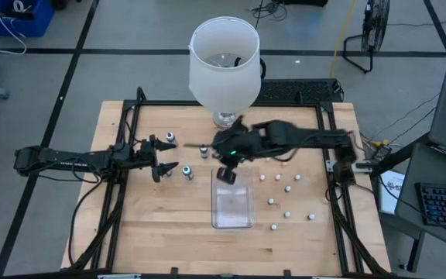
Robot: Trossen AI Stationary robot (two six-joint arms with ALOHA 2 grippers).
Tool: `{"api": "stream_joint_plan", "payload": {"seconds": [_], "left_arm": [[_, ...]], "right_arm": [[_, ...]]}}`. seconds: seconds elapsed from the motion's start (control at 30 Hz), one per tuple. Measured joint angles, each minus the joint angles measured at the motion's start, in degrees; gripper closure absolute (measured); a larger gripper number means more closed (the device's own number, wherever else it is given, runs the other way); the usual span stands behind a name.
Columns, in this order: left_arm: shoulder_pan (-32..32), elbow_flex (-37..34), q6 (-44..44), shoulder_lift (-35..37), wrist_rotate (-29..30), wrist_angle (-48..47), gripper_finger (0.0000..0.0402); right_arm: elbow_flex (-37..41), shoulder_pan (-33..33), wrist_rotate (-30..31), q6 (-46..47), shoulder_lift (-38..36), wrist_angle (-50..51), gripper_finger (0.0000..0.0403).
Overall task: Pick & Place food coloring
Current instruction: Put the green food coloring bottle into the bin
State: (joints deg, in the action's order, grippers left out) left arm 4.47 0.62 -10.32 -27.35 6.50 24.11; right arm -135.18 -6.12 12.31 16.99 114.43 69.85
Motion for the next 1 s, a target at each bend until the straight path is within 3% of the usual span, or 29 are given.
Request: {"api": "stream_joint_plan", "payload": {"seconds": [0.13,0.33,0.77,1.0], "left_arm": [[0.0,0.0,0.0,0.0,0.0,0.0,0.0023],[0.0,0.0,0.0,0.0,0.0,0.0,0.0023],[0.0,0.0,0.0,0.0,0.0,0.0,0.0023],[0.0,0.0,0.0,0.0,0.0,0.0,0.0023]], "right_arm": [[3.8,0.1,-3.4,-1.1,3.1,2.7,0.0351],[9.7,0.5,-3.6,-0.5,6.9,5.6,0.0351],[30.0,0.5,-6.6,-1.5,7.5,-10.5,0.0351],[35.6,0.4,-6.6,-0.5,7.6,-12.1,0.0352]]}}
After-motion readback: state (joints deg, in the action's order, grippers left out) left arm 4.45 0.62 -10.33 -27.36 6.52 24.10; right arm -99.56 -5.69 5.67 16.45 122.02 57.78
